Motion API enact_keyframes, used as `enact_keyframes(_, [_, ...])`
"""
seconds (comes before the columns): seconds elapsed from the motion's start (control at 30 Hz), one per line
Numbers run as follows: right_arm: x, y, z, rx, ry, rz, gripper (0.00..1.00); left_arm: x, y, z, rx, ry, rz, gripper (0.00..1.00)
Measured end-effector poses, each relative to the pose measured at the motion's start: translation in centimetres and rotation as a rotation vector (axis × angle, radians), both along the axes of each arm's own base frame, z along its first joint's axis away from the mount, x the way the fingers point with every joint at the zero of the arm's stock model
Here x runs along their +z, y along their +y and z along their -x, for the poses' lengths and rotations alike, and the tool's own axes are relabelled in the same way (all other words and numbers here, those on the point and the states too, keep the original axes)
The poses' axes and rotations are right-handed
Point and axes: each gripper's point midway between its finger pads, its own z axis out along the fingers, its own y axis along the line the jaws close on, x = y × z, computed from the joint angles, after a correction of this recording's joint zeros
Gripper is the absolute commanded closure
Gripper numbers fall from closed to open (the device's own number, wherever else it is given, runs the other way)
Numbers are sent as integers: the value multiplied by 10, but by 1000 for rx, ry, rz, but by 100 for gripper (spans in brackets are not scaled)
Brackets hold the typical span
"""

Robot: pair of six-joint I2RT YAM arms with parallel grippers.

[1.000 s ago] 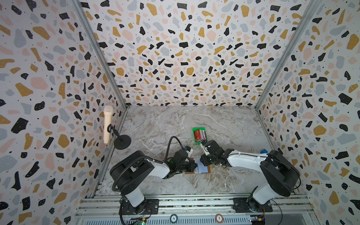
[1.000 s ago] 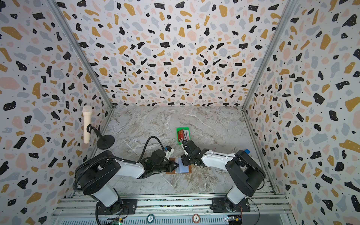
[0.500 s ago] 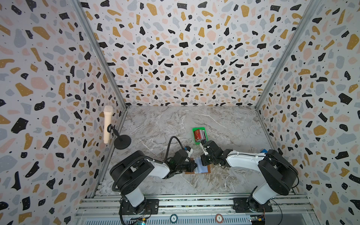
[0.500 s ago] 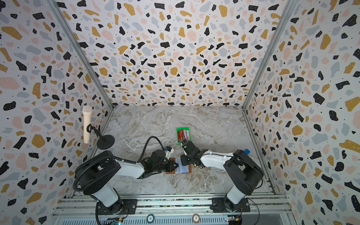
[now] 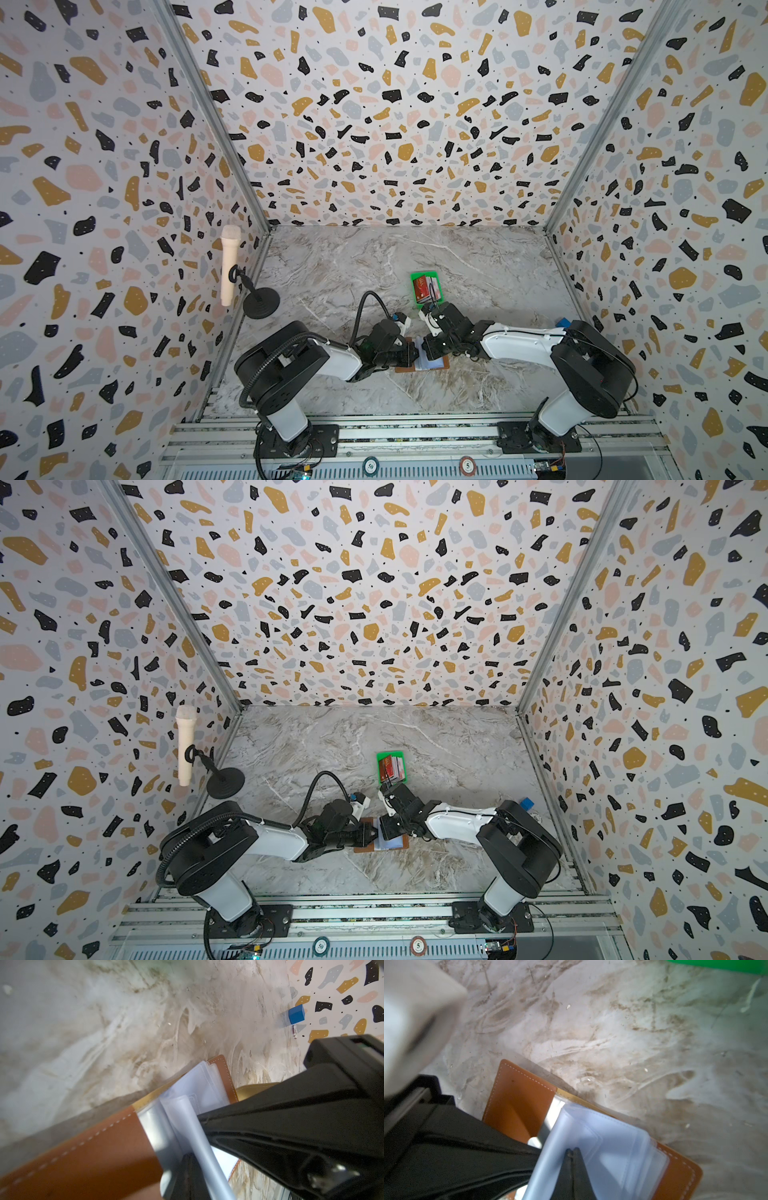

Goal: Insert credit cards into a card holder
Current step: Flip over the card slot on the card holder.

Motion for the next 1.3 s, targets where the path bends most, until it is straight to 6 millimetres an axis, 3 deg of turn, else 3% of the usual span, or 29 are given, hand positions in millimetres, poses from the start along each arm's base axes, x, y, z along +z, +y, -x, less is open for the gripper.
enact_keyframes(0.17, [4, 3, 2, 7, 4, -15, 100, 14, 1, 0, 22, -2, 40, 94])
enact_keyframes(0.4, [6, 6, 6, 19, 13, -28, 100, 57, 0, -7, 45, -79, 125, 83])
enact_keyframes(0.5, [6, 8, 8, 26, 14, -31, 100, 65, 3, -8, 59, -97, 131, 79])
enact_keyframes(0.8, [16, 17, 21, 64, 2, -49, 97, 40, 15, -3, 76, -55, 59, 81])
enact_keyframes(1.17, [39, 19, 22, 58, -34, -89, 94, 4, 21, 3, 59, -1, -32, 85])
enact_keyframes(1.3, [37, 15, 22, 44, -31, -85, 84, 1, 20, 3, 55, 2, -33, 86])
